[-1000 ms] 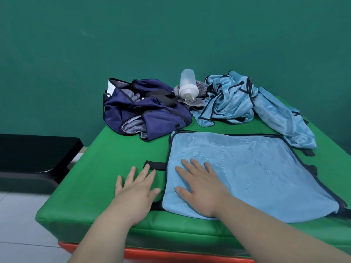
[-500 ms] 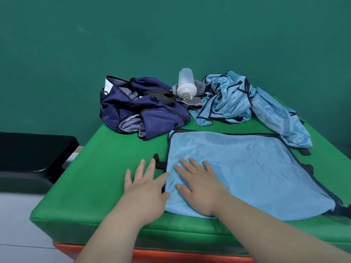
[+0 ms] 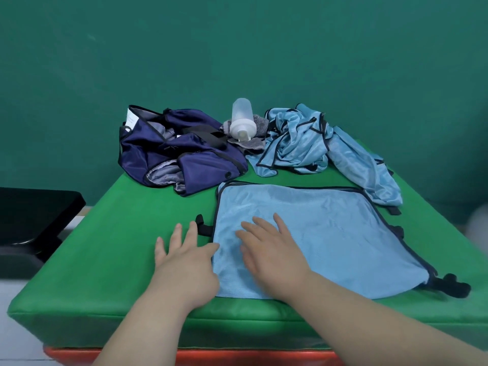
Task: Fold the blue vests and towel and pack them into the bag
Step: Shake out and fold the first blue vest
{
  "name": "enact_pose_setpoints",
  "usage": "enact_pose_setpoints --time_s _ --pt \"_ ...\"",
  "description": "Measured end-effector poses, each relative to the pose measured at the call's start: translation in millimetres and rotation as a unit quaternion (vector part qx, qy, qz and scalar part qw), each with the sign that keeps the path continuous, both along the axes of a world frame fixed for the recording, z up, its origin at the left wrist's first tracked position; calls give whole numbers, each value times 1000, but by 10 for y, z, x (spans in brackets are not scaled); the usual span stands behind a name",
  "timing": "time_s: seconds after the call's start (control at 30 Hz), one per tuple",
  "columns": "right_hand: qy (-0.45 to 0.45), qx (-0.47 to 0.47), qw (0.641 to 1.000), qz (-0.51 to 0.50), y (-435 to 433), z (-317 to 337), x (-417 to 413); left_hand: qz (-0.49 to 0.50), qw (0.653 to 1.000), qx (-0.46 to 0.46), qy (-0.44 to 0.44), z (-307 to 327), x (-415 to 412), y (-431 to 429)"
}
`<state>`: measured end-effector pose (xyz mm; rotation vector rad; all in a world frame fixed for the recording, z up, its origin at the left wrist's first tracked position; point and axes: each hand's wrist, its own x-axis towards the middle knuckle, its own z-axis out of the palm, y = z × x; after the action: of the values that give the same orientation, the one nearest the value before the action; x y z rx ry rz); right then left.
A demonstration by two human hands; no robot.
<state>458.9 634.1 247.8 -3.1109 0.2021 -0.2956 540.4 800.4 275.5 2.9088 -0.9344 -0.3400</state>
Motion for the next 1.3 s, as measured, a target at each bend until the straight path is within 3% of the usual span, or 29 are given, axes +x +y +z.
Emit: enact_pose_setpoints --time_s 0.13,0.33,0.5,0.7,0.87,1.13,1.3 --pt "-5 115 990 -80 -282 154 -271 4 1000 3 -23 63 -83 -66" --pt "13 84 984 -158 -904 299 -927 -75 994 -46 -71 38 -427 -469" --pt "-4 91 965 -245 -1453 461 -1439 -180 978 -92 -57 -48 -853 -963" --pt "-9 226 917 -328 -2152 620 -1754 -256 960 -110 -39 -83 -1241 -1579" --pt "6 296 905 -306 -2589 468 -1826 -277 953 -123 -19 -107 -1278 -2231" --pt "23 264 941 -213 -2950 185 -1659 -342 932 -117 -1 -300 -1193 -3083" --pt "22 276 936 -216 -3136 114 -1685 -338 935 -109 -9 -434 -1191 -3167"
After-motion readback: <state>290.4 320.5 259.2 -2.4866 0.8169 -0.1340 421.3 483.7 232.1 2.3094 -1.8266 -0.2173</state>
